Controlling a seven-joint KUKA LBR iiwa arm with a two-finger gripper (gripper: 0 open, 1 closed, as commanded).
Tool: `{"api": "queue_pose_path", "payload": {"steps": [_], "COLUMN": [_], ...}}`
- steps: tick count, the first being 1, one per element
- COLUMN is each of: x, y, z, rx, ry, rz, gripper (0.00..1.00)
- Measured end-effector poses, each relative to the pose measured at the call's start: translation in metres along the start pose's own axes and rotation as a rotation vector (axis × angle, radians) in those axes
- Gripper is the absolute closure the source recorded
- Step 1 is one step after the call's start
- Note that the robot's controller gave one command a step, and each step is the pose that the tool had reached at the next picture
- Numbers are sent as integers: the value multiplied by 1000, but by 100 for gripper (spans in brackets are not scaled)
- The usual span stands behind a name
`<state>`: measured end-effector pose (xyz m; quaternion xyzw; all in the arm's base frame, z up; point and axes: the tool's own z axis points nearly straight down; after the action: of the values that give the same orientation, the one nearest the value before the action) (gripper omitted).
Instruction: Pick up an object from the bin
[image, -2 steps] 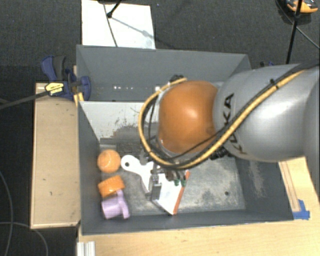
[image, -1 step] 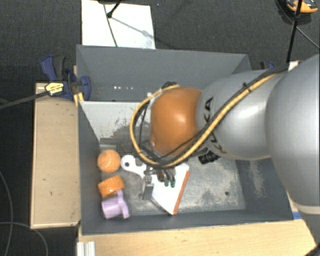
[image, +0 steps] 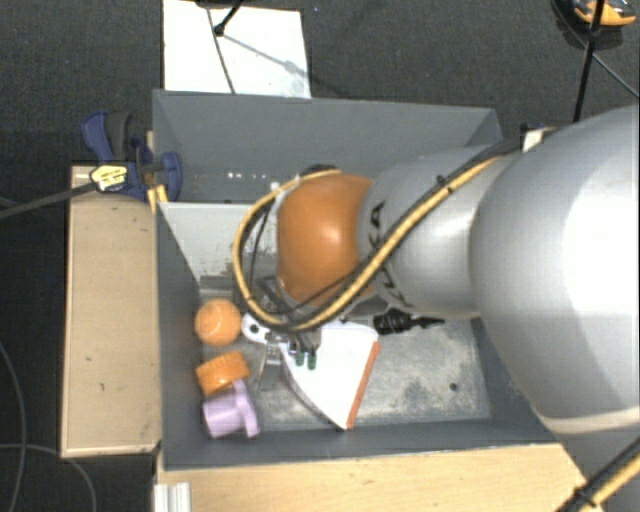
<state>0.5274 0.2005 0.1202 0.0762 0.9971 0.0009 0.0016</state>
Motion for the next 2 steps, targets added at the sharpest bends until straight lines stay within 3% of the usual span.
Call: {"api": "queue_pose_path", "payload": {"steps": [1,2], "x": [-5,-5], "y": [-41,-41], "z": [24,24], "rx": [4,4], "ry": [5,5], "rz": [176,178], "gripper": [100,100]}}
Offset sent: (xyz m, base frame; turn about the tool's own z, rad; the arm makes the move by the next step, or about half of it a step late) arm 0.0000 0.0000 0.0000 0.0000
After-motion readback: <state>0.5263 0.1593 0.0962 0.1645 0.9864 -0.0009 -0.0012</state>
